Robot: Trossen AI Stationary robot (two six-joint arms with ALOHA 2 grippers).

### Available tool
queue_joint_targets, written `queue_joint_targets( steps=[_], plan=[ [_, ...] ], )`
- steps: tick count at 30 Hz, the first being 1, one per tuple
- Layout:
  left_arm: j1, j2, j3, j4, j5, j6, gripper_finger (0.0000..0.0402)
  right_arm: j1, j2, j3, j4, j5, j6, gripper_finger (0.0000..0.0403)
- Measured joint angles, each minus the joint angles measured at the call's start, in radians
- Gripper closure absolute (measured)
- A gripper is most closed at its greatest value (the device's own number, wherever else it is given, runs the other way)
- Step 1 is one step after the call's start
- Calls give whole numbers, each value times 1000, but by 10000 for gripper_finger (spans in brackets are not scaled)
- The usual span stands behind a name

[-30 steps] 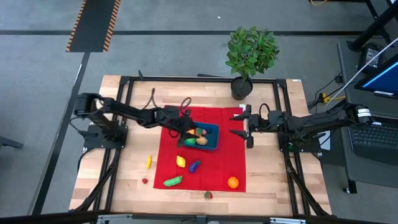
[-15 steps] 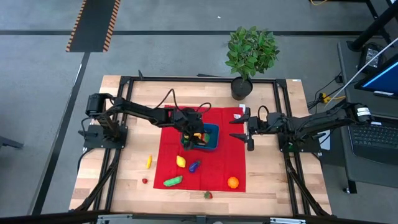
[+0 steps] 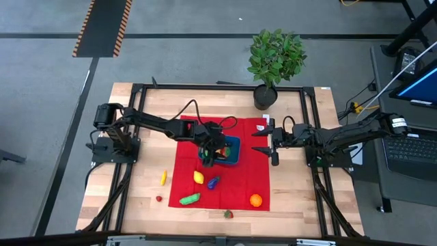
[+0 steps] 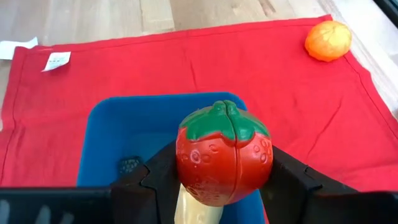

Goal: Pick and placing Produce into tupperware
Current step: Put the left red strawberry into the blue bin

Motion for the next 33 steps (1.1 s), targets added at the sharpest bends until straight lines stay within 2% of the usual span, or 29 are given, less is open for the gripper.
queue_joint_targets(
  steps=[9, 15, 19, 33],
  plan=[
    [32, 41, 5, 15, -3, 2, 233, 0, 0, 0, 1, 0, 1, 136],
    [41, 136, 81, -2, 41, 6, 233, 0, 0, 1, -6, 0, 24, 136],
    [42, 153, 114, -52, 42, 28, 232, 10, 1, 1, -15, 0, 23, 136],
    [24, 156, 114, -63, 43, 19, 190, 13, 1, 1, -28, 0, 19, 136]
  ],
)
